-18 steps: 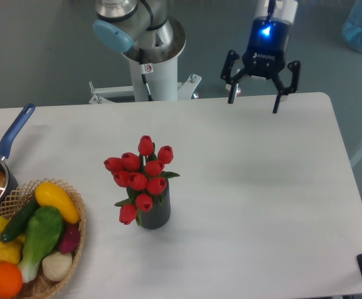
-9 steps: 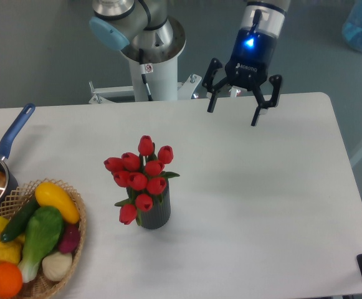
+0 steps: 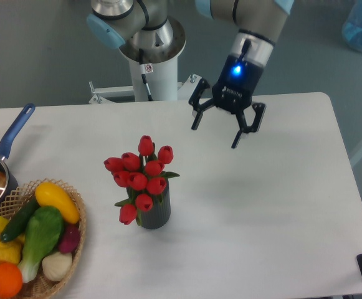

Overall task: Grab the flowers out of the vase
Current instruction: 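Move the open gripper down toward the red tulip bouquet in the vase, then close the gripper around the tulip stems just below the blooms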

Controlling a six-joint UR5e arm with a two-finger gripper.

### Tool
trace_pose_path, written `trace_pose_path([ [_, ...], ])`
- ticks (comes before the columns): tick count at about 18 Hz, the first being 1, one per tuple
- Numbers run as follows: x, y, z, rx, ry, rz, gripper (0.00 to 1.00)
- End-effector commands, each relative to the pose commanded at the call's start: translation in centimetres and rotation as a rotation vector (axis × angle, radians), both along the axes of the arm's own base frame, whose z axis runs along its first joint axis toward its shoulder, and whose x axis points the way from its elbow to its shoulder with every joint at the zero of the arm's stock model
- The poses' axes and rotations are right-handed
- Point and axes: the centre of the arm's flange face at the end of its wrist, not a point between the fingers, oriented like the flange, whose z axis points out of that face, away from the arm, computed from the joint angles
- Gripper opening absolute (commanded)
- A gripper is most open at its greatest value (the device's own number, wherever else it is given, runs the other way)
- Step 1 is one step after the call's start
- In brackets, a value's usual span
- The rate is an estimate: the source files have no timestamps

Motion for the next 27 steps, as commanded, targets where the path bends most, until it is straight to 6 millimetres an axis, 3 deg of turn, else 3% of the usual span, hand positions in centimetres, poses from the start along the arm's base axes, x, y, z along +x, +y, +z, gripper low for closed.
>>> trace_pose_path([
  [4, 1.0, 2.3, -1.5, 0.004, -0.037, -0.052, 1.0],
  [7, 1.6, 3.9, -3.9, -0.01, -0.084, -0.086, 1.0],
  [12, 2.1, 4.2, -3.9, 0.016, -0.102, -0.1, 1.0],
  [20, 4.6, 6.4, -3.8, 0.03, -0.128, -0.151, 1.0],
  [27, 5.3, 7.1, -3.9, 0.029, -0.128, -0.169, 1.0],
])
